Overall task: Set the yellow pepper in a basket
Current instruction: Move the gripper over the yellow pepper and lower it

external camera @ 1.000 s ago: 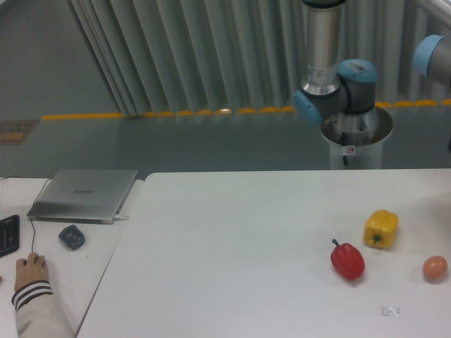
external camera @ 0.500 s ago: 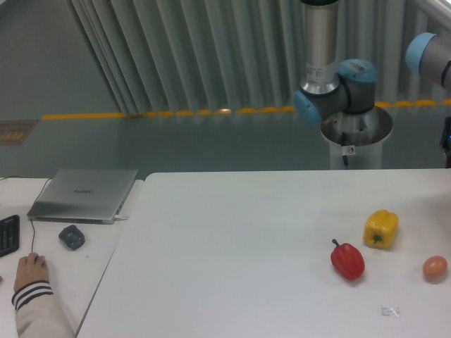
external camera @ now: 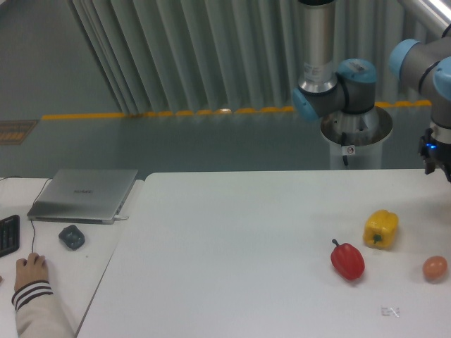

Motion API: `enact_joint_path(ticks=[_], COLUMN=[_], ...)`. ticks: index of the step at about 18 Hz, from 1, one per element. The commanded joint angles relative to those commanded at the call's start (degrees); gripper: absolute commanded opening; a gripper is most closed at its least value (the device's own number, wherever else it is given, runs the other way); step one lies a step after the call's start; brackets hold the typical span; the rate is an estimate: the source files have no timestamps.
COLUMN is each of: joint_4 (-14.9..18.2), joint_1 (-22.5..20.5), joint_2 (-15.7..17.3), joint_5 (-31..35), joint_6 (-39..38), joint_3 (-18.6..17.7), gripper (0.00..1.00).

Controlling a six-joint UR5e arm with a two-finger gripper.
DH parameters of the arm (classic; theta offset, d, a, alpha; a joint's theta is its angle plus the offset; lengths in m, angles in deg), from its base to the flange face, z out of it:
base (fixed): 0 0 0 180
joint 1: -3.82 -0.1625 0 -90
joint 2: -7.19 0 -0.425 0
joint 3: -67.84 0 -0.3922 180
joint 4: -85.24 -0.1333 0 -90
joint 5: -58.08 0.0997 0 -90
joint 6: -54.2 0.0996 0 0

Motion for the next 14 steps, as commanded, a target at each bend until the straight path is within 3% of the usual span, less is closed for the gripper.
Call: enact_joint_path(ticks=[7, 14], joint_4=[-0.18, -0.96], joint_1=[7.74, 6.96], joint_2=[-1.75, -4.74], joint_5=[2.38, -0.96], joint_6=[-17.49, -32.34], joint_3=[-1.41, -0.8], gripper=[1.0, 1.0])
